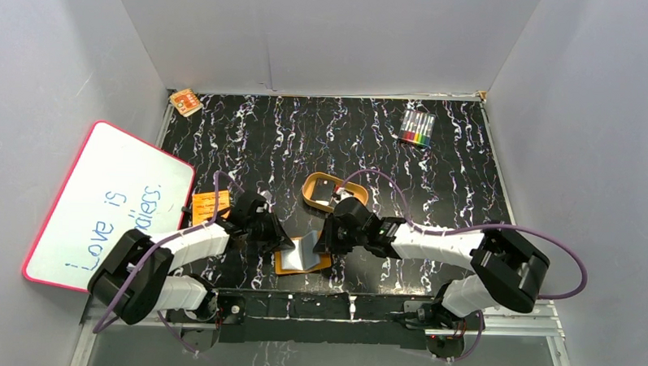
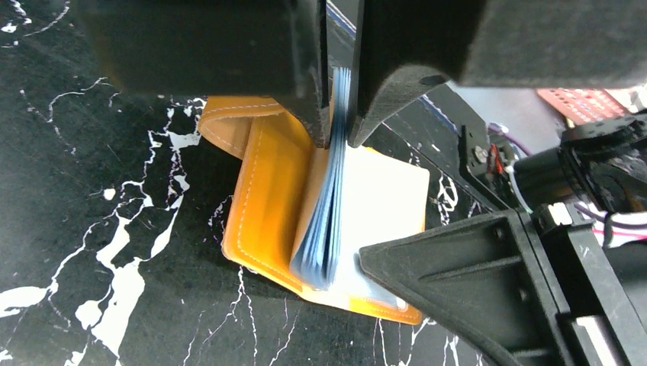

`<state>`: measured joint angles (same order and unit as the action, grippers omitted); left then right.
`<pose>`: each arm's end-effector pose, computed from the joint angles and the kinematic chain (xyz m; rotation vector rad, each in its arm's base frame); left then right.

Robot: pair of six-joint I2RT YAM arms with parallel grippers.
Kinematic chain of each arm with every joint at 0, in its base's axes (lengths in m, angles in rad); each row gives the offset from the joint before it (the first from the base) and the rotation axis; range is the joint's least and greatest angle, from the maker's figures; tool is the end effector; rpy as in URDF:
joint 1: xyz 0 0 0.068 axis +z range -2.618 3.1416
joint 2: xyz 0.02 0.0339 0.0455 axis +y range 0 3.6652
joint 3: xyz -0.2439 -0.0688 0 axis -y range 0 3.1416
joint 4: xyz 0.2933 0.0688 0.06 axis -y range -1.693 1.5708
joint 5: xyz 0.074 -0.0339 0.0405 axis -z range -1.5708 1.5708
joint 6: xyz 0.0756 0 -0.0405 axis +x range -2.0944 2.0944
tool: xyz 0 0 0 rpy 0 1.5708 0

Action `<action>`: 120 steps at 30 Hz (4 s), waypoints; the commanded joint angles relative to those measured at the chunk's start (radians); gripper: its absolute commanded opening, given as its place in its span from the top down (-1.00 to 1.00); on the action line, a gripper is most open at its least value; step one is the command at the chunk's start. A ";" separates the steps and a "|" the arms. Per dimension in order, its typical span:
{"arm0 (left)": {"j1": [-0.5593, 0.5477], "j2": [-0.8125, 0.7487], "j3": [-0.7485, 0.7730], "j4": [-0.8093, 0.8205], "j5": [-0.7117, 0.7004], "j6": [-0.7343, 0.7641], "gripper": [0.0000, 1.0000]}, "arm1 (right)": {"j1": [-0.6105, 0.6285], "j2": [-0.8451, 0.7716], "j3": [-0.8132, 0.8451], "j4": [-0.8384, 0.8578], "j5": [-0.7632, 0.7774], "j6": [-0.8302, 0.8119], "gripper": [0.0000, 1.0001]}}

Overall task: Put the credit cards into the card holder
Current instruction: Turn over the card slot in the card holder.

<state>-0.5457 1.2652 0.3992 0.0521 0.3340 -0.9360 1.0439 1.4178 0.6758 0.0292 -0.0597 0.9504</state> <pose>0.2284 -0.1677 0.0558 -0.3347 2.5957 -1.0256 0.1734 0.3071 0.1028 -0.1532 2.5327 1.0158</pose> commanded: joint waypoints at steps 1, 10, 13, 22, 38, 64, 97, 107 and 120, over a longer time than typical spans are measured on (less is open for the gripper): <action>-0.008 0.046 -0.029 0.045 -0.025 0.015 1.00 | 0.006 -0.037 -0.014 0.057 -0.011 0.004 0.38; -0.008 0.049 -0.072 0.052 -0.045 0.023 1.00 | -0.037 -0.124 -0.115 0.169 -0.041 0.071 0.18; -0.008 0.054 -0.090 0.059 -0.046 0.023 1.00 | -0.055 -0.146 -0.142 0.185 -0.042 0.094 0.29; -0.008 0.065 -0.111 0.081 -0.040 0.016 1.00 | -0.066 -0.130 -0.141 0.197 -0.057 0.102 0.73; -0.008 0.089 -0.149 0.112 -0.039 0.018 1.00 | -0.068 -0.027 -0.065 -0.012 0.039 0.055 0.36; -0.008 0.105 -0.151 0.139 -0.022 0.007 1.00 | -0.051 0.061 0.020 0.121 -0.133 -0.030 0.30; -0.008 -0.086 -0.134 0.005 -0.069 -0.056 1.00 | -0.036 0.208 0.116 0.213 -0.103 0.096 0.35; -0.008 -0.210 -0.071 -0.168 -0.144 -0.030 0.89 | -0.036 0.186 0.121 0.117 -0.056 0.026 1.00; -0.008 -0.345 0.037 -0.322 -0.198 -0.030 -0.28 | -0.036 0.179 0.147 0.067 -0.052 -0.022 1.00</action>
<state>-0.5491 0.9730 0.3885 -0.1917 0.1520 -0.9688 1.0084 1.6257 0.7704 0.0925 -0.1257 0.9558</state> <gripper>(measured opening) 0.608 0.012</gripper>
